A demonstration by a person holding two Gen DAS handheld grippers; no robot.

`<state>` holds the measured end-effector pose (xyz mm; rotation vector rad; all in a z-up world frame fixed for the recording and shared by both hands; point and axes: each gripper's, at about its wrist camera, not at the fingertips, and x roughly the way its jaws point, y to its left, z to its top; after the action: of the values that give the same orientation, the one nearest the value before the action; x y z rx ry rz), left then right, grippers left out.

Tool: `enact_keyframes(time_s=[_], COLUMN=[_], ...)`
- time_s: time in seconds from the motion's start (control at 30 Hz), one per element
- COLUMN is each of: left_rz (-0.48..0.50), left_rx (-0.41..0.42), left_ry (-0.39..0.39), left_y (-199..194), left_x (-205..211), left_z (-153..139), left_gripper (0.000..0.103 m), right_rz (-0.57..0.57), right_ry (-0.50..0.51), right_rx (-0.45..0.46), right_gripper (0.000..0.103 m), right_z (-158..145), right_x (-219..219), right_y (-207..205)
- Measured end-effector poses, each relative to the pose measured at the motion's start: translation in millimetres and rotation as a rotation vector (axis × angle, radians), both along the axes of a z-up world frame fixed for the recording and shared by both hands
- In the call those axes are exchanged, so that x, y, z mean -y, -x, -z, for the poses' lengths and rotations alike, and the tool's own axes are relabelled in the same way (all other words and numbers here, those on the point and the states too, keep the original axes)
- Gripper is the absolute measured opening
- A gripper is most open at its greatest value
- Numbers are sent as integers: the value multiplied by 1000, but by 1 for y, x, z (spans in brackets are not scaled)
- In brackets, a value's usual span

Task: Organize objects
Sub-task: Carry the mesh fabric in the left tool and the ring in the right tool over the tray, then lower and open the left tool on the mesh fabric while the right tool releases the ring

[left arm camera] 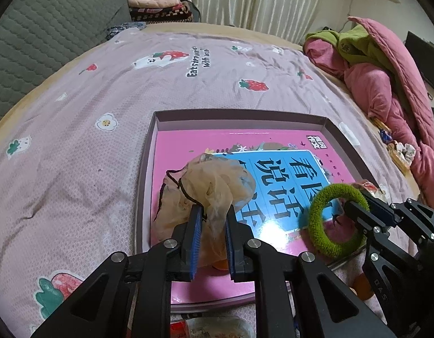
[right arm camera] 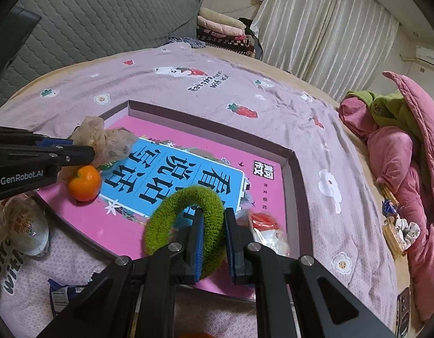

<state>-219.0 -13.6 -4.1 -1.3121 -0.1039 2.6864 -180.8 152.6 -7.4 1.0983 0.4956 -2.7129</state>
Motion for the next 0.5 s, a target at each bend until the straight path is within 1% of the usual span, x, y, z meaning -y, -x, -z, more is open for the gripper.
enact_keyframes(time_s=[0.2, 0.37, 0.5], left_rz=[1, 2, 4], left_rx=[5, 11, 14], left_ry=[-16, -27, -31], left_y=[0, 1, 1], left_x=[0, 2, 2], left_z=[0, -1, -1], left_gripper=[16, 20, 20], right_rz=[3, 10, 9], right_ry=[1, 6, 6], right_rx=[-2, -1, 4], right_gripper=[14, 14, 14], right_z=[0, -1, -1], right_x=[-2, -4, -4], right_y=[0, 1, 1])
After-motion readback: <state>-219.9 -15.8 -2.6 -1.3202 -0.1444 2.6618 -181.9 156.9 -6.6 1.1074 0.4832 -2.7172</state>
